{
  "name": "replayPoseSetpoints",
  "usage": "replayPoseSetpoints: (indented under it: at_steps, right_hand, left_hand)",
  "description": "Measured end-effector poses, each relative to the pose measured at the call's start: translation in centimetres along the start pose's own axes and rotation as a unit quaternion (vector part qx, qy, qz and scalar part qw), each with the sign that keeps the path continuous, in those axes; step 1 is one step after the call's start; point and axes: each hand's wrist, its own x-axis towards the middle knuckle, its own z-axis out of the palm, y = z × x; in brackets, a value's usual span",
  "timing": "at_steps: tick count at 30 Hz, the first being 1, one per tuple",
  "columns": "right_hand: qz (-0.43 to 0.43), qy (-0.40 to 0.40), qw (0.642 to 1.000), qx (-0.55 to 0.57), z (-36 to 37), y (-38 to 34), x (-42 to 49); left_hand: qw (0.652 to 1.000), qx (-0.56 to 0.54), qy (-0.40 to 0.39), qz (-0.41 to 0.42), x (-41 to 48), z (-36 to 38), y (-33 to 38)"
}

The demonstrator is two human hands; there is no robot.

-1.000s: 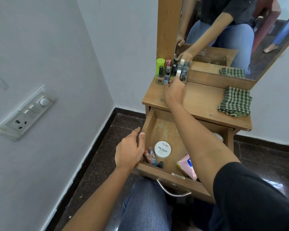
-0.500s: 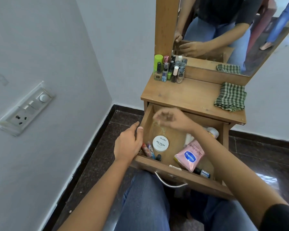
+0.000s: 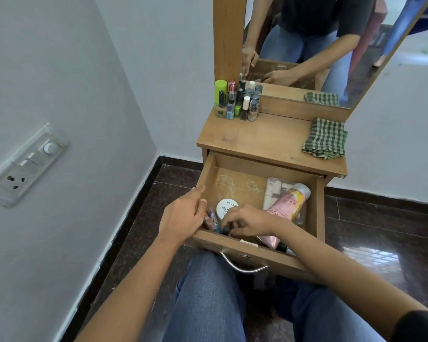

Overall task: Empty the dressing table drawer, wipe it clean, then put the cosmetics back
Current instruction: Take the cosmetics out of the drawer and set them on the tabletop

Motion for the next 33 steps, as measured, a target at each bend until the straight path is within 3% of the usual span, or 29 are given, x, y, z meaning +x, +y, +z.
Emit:
replayPoseSetpoints:
  at_steps: [3,5,8,11,16,20,33]
  right_hand:
    - [-0.011,0.054,0.998,-0.031,-0.6,0.1,-0.3]
    - [-0.006,0.151,0.988,-0.024,-2.2,-0.1,-0.4]
    - [0.032,0.369,0.929,-0.003,-6.2,-0.8,0.5]
    - [0.104,0.492,0.864,0.022,-10.6,-0.3,3.1]
    - [0.180,0.537,0.823,0.053,-13.5,2.9,7.6]
    - [0.193,0.558,0.801,0.099,-13.7,4.3,9.7]
    - [0.244,0.569,0.783,0.062,-14.7,5.1,11.3]
  left_hand:
    - [1.000,0.001,-0.008,-0.005,0.3,0.3,-0.3]
    - [1.000,-0.005,-0.007,-0.017,0.5,0.5,-0.4]
    - [1.000,-0.006,-0.004,-0.025,0.5,0.6,-0.3]
    - [0.999,-0.007,-0.002,-0.034,0.5,0.6,-0.3]
    - [0.999,-0.018,0.007,-0.039,0.5,0.7,-0.4]
    - [0.999,-0.021,0.010,-0.043,0.6,0.9,-0.6]
    - [0.998,-0.029,0.024,-0.041,0.6,1.0,-0.5]
